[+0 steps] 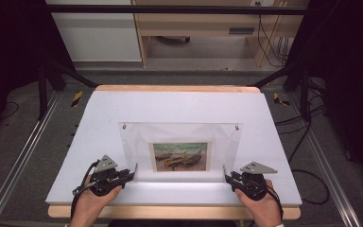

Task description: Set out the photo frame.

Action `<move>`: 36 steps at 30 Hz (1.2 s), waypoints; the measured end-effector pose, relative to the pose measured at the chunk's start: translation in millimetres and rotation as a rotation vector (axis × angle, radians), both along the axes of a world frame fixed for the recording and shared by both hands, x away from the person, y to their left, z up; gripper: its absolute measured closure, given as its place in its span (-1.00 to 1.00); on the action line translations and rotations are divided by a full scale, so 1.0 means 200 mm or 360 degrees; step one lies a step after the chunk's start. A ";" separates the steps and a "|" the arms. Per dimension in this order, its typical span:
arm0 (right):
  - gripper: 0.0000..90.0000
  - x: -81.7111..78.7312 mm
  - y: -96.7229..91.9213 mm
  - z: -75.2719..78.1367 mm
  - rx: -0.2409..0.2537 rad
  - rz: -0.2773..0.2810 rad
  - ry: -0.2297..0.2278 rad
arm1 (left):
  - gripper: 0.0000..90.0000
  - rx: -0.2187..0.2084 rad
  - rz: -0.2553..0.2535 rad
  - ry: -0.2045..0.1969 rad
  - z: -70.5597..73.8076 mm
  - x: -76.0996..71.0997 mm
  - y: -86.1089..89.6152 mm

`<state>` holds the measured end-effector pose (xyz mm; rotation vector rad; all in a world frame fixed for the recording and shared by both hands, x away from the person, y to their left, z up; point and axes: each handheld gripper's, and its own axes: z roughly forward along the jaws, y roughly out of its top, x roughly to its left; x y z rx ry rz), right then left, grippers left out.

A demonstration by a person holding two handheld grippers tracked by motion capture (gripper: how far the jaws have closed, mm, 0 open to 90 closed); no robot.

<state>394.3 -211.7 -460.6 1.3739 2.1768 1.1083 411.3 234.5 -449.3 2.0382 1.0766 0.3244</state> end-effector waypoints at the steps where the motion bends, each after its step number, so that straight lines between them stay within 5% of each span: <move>1: 0.54 0.00 0.00 0.00 -0.0002 -0.0002 0.0006 | 0.60 0.0002 -0.0002 0.0001 0.00 0.00 0.00; 36: 0.52 -0.01 0.01 0.00 -0.0018 0.0005 -0.0010 | 0.60 0.0002 -0.0009 -0.0007 0.00 -0.01 0.00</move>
